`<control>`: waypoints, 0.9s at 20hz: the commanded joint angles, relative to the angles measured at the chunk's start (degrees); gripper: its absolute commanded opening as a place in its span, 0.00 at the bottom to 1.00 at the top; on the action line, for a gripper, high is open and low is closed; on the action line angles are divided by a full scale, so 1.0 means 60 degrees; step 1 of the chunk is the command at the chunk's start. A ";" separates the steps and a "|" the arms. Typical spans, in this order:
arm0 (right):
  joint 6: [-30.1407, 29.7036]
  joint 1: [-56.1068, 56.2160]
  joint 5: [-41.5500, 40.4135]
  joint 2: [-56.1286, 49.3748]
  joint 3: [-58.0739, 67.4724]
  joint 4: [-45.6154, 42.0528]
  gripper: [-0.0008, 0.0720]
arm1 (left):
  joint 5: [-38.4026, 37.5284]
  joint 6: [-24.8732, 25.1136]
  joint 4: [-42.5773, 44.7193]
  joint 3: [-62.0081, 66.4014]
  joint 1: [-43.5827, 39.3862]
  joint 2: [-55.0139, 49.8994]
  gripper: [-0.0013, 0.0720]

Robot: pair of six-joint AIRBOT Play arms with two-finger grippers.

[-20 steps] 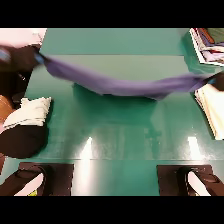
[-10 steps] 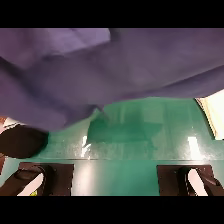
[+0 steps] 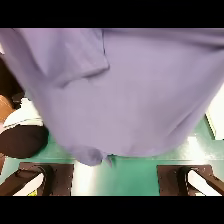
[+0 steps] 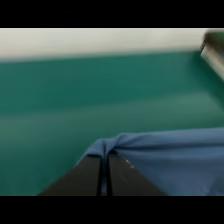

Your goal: Fold the shirts.

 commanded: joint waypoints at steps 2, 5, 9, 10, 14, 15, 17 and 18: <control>0.0594 0.1118 0.0597 -0.2146 -0.1989 -0.0164 0.04 | -0.0459 0.0310 0.0270 -0.1752 0.0007 -0.2182 0.05; 0.0594 0.1111 0.0106 -0.3825 -0.2495 -0.0160 0.04 | 0.0069 0.0357 0.0280 -0.1829 0.0011 -0.4040 0.05; 0.0076 0.1089 -0.1202 -0.5905 -0.1359 -0.0062 0.04 | 0.2273 0.0608 0.0237 -0.1712 0.0160 -0.5431 0.05; 0.0076 0.1100 -0.1406 -0.6324 -0.0809 -0.0066 0.04 | 0.2594 0.0568 0.0233 -0.1621 0.0310 -0.5606 0.05; 0.0076 0.1100 -0.1468 -0.7308 0.1104 -0.0066 0.04 | 0.2641 0.0579 -0.0568 -0.1541 0.1115 -0.5708 0.05; 0.0076 0.1100 -0.1351 -0.7362 0.1344 -0.0066 0.04 | 0.2255 0.0663 -0.0761 -0.1541 0.1235 -0.5708 0.05; 0.0076 0.1118 -0.1096 -0.7275 0.1264 -0.0076 0.04 | 0.1428 0.1279 -0.1078 -0.1559 0.1246 -0.5712 0.05; 0.0076 0.1118 -0.0958 -0.7238 0.1107 -0.0073 0.04 | 0.1100 0.1596 -0.1224 -0.1603 0.1173 -0.5712 0.05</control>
